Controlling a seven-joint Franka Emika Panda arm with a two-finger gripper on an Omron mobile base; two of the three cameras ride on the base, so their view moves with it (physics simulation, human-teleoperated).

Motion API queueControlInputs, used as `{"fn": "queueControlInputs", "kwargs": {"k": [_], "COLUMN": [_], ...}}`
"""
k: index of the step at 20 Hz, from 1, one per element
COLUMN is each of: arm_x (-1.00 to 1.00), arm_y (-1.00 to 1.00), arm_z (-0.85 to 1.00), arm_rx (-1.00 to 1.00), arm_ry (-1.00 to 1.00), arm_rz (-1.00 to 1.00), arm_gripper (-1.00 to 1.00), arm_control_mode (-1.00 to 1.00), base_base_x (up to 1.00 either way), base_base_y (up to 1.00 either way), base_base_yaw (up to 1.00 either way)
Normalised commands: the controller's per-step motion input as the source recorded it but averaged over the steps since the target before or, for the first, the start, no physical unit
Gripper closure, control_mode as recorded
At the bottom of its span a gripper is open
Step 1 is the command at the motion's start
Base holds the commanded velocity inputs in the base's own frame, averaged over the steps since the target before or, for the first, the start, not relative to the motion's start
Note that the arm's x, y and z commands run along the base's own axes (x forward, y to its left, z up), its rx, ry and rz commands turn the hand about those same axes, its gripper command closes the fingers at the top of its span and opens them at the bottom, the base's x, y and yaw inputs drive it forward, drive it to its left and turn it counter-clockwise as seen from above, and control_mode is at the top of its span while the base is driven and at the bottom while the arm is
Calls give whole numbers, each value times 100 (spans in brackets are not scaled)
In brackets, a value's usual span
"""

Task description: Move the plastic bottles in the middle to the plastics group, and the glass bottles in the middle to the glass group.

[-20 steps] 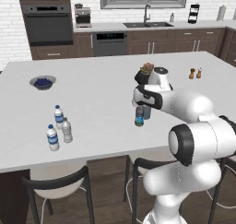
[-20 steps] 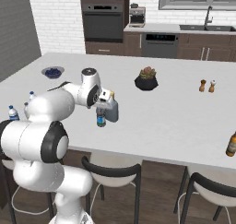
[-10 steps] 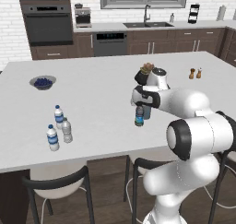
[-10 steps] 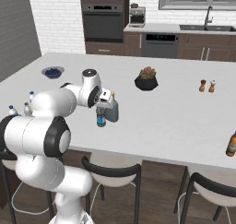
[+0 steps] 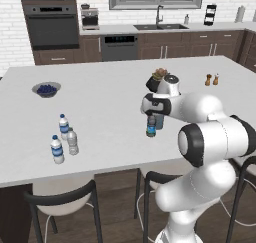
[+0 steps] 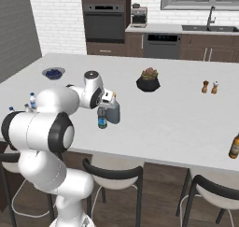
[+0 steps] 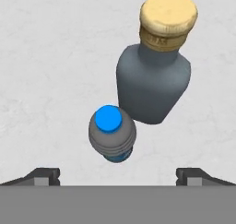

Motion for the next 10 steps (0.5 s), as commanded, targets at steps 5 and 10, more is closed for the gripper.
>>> {"fn": "queueControlInputs", "kwargs": {"k": [5, 10], "arm_x": [18, 2], "arm_y": [0, 4], "arm_z": [-5, -5], "arm_rx": [0, 0], "arm_ry": [0, 0], "arm_rz": [0, 0], "arm_gripper": [-100, -100], "arm_control_mode": [-100, -100], "base_base_x": [0, 0], "base_base_y": [0, 0], "base_base_yaw": [0, 0]}}
